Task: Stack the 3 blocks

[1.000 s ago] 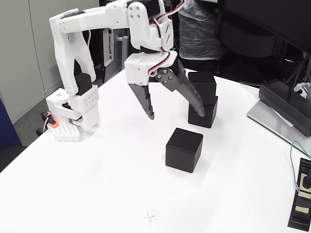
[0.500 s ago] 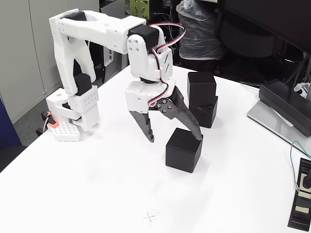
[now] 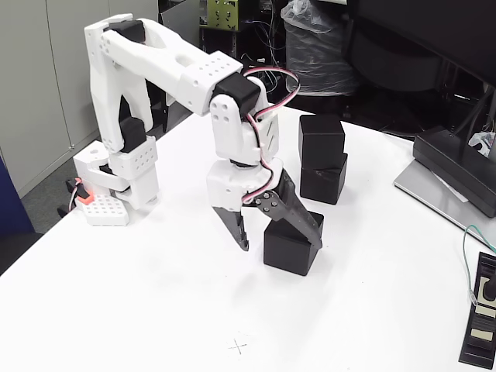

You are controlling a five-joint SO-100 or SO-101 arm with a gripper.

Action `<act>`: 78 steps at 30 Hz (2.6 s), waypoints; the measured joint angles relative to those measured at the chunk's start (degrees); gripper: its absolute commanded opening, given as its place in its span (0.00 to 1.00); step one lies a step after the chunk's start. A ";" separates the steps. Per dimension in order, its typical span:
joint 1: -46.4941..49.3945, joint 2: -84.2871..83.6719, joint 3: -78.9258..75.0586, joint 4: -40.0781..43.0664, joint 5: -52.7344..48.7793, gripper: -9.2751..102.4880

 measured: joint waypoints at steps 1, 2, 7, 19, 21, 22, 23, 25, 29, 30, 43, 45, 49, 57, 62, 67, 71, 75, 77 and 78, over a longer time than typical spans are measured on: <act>-1.14 -1.05 0.00 -0.53 0.00 0.44; -2.64 -1.58 0.00 -0.62 0.00 0.44; -6.24 -2.29 0.00 -0.62 4.75 0.44; -10.37 -2.99 0.00 -0.70 11.25 0.36; -10.28 -2.90 0.00 -0.62 11.25 0.31; -10.37 -2.46 -0.09 -0.62 11.25 0.29; -10.46 -2.02 -0.35 -0.62 11.25 0.26; -10.55 -2.11 -0.88 -0.88 11.25 0.21; -10.55 -2.11 -0.88 -0.97 11.25 0.12; -10.55 -2.11 -0.88 -0.97 11.25 0.10; -10.55 -2.29 -1.58 -0.44 11.25 0.07; -10.63 -2.64 -2.90 1.05 11.25 0.07; -8.79 -2.90 -8.26 7.21 11.25 0.07; -7.73 -2.90 -28.83 21.97 11.25 0.07; -7.91 -2.90 -42.36 29.36 11.25 0.07; -8.09 -2.90 -50.19 30.32 11.25 0.07; -8.09 -2.20 -51.50 30.41 11.25 0.07; -12.13 3.08 -51.50 30.41 11.25 0.07; -16.00 6.77 -51.50 30.41 11.51 0.07; -17.49 8.44 -51.50 30.41 11.51 0.07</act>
